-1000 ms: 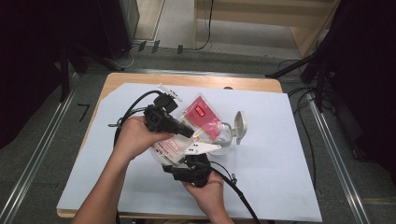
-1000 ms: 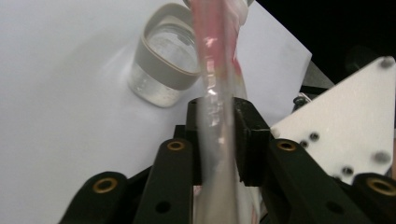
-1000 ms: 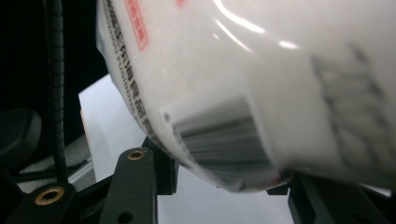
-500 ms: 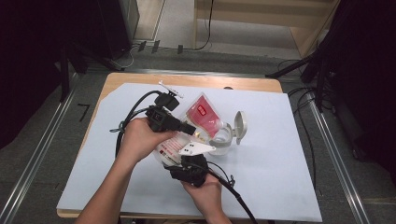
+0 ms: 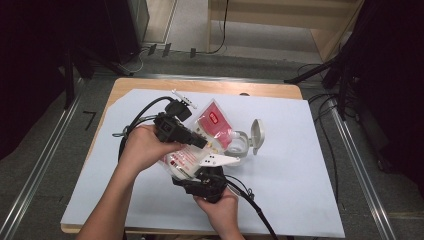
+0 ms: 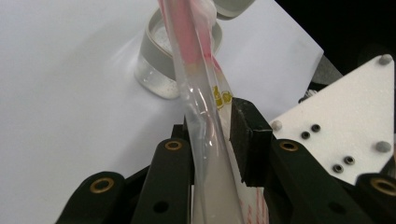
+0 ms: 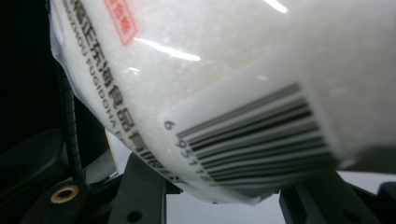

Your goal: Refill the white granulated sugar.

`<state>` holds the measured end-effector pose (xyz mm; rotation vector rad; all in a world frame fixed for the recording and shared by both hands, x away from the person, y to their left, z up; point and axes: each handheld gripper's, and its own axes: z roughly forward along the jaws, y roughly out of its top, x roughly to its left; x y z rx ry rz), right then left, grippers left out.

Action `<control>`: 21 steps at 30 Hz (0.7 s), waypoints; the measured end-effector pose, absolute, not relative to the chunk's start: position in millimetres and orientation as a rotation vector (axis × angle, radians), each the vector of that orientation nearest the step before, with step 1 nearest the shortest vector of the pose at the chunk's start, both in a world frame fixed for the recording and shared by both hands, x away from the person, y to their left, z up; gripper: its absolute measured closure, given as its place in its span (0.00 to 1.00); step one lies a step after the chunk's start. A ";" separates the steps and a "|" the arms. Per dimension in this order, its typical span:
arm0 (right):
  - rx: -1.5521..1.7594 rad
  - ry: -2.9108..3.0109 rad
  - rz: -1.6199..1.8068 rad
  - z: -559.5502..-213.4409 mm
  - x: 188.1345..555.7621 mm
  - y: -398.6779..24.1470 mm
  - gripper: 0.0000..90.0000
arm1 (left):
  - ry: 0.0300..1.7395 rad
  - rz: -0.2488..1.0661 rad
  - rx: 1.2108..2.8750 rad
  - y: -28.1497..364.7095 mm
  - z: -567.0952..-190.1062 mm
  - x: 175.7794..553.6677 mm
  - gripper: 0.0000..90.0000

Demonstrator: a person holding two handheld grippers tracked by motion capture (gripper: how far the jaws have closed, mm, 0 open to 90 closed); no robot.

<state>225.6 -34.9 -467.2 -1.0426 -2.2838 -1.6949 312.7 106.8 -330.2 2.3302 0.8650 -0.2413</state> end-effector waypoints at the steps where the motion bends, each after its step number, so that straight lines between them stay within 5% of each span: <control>1: -1.042 -2.280 -1.692 -467.5 225.8 -35.2 0.70 | 0.851 -0.249 2.330 107.0 -330.2 312.6 0.83; 9: -1.041 -2.270 -1.710 -467.5 226.8 -39.1 0.70 | 0.813 -0.307 2.302 112.3 -329.9 314.4 0.82; 21: -1.050 -2.457 -1.679 -461.6 220.0 -34.6 0.69 | 0.904 -0.390 2.274 115.4 -335.1 321.3 0.94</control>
